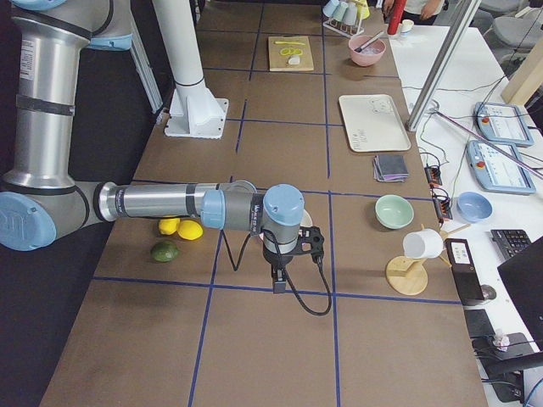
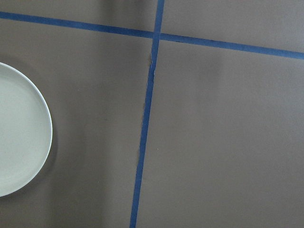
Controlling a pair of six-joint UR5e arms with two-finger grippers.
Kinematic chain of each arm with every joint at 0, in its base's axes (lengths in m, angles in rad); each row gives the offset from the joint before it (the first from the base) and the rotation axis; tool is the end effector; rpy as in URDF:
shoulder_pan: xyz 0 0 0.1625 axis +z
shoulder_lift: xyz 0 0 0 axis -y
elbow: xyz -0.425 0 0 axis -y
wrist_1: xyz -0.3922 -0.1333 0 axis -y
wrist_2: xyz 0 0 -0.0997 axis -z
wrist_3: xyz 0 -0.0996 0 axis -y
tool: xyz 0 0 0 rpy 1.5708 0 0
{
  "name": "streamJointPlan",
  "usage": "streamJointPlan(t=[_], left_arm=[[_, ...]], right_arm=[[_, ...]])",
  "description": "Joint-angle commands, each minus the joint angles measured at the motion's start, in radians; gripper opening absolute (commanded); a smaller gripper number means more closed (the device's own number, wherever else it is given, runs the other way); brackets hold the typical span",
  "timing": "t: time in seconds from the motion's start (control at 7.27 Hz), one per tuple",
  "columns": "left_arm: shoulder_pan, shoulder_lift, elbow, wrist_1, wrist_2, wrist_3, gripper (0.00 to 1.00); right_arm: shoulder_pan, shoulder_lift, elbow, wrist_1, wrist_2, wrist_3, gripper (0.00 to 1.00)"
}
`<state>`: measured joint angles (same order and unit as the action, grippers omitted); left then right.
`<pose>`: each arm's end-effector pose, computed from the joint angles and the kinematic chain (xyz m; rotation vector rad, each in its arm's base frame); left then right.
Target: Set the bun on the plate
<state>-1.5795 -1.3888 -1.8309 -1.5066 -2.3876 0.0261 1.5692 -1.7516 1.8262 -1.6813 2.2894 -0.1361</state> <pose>-0.0643 -0.4142 0.6167 0.0273 0.8165 0.0221 0.0671 -0.4117 0.6298 0.0140 -0.7197 -0.1188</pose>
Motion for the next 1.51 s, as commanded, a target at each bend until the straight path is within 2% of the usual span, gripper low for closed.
streamJointPlan(t=[0.0,0.28,0.69,0.83,0.96,1.1,1.38], left_arm=[[0.0,0.001,-0.002,-0.001,-0.001,0.0,1.0],[0.0,0.001,-0.002,0.002,0.001,0.0,1.0],[0.0,0.001,-0.002,0.002,0.001,0.0,1.0],[0.0,0.001,-0.004,0.002,-0.001,0.0,1.0],[0.001,0.008,-0.005,0.0,-0.001,0.0,1.0],[0.0,0.01,-0.008,0.0,-0.001,0.0,1.0],[0.001,0.011,-0.01,0.0,-0.001,0.0,1.0]], right_arm=[[0.0,0.001,0.005,0.0,0.007,0.004,1.0],[0.0,0.011,0.002,0.003,0.01,0.003,1.0],[-0.006,0.015,-0.027,0.02,0.106,0.006,0.98],[-0.024,0.014,-0.104,0.196,0.126,0.101,0.98],[-0.082,0.014,-0.201,0.441,0.131,0.269,0.99],[-0.159,0.014,-0.249,0.638,0.128,0.462,0.99],[-0.303,0.006,-0.319,0.919,0.116,0.724,0.98]])
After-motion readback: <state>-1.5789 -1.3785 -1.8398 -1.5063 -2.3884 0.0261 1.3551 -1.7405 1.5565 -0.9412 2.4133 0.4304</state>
